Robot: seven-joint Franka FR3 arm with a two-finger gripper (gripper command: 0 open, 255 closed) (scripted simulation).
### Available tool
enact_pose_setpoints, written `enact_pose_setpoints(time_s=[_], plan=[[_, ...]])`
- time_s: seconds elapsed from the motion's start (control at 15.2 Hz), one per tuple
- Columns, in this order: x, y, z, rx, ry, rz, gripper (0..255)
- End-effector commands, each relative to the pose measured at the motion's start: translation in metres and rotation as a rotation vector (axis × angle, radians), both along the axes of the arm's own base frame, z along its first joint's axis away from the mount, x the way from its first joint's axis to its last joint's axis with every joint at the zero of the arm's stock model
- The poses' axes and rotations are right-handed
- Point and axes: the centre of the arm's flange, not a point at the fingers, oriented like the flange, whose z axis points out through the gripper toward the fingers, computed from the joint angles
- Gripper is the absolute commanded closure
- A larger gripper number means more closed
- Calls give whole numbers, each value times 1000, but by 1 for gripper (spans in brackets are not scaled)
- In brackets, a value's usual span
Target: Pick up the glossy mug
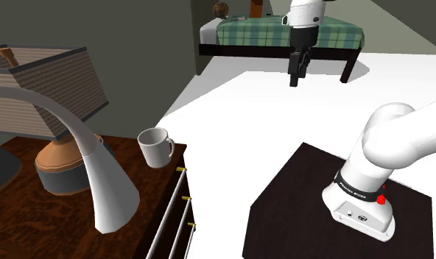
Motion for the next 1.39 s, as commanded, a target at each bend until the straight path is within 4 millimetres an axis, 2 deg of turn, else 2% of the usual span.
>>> enact_pose_setpoints(time_s=[0.0, 1.32], plan=[[0, 0, 0, 0, 0, 0, 0], [131, 214, -59, 30, -26, -28, 0]])
